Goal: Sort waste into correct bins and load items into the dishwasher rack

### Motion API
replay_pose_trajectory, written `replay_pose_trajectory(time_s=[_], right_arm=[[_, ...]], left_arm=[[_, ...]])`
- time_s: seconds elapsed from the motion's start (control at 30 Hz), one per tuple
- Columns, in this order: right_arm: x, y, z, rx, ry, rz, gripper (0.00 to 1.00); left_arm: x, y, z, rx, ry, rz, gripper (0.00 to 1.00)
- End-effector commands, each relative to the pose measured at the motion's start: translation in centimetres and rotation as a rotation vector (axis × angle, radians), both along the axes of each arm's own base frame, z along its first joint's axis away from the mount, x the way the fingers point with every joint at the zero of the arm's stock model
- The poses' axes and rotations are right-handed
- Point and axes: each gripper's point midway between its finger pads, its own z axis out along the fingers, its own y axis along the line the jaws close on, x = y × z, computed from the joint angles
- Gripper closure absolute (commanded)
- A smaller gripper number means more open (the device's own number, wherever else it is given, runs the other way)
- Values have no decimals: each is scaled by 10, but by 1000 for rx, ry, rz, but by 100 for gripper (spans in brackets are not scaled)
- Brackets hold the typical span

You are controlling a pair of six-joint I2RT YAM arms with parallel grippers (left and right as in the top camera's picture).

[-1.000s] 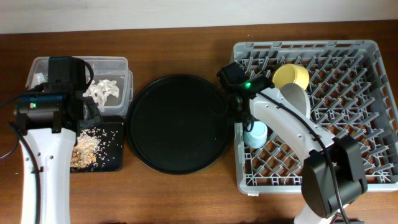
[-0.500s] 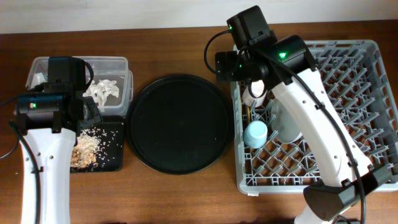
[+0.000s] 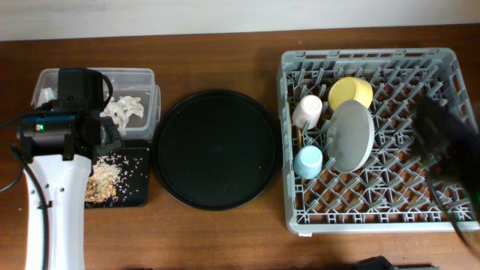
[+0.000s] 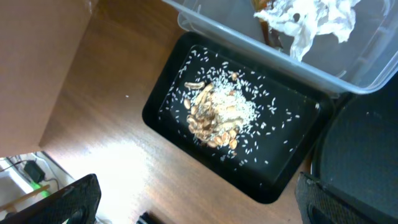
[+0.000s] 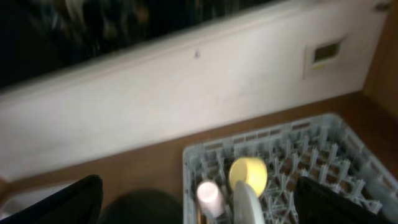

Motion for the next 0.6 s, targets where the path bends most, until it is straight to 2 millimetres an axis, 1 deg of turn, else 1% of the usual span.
replay_pose_trajectory(time_s=[0.0, 0.03, 0.07, 0.1, 0.13, 0.17, 0.23, 0.3, 0.33, 0.37, 0.43, 0.5, 0.57], right_arm=[[-52, -24, -48, -12, 11, -83, 2], [-70, -27, -68, -9, 3, -85, 2], [-83, -29, -85, -1, -4, -87, 2], [-91, -30, -105, 26, -31, -93, 2], [-91, -30, -120, 33, -65, -92, 2], [-85, -29, -131, 42, -111, -92, 2], [-61, -26, -146, 62, -213, -91, 2], [-23, -18, -165, 84, -307, -77, 2], [-9, -15, -174, 88, -330, -65, 2], [7, -11, -191, 92, -349, -55, 2], [22, -7, -222, 91, -339, -41, 2], [30, -6, -258, 88, -314, -41, 2], [37, -6, -280, 83, -277, -43, 2]], left_arm=[[-1, 2, 6, 11, -19, 3, 1], [-1, 2, 6, 12, -19, 3, 1], [-1, 2, 6, 11, -19, 3, 1], [-1, 2, 6, 12, -19, 3, 1], [-1, 2, 6, 12, -19, 3, 1], [-1, 2, 6, 12, -19, 3, 1], [-1, 2, 6, 12, -19, 3, 1], [-1, 2, 6, 11, -19, 3, 1], [-1, 2, 6, 12, -19, 3, 1], [-1, 2, 6, 11, -19, 3, 1], [-1, 2, 6, 12, -19, 3, 1], [-1, 2, 6, 12, -19, 3, 1], [-1, 2, 6, 12, -19, 3, 1]])
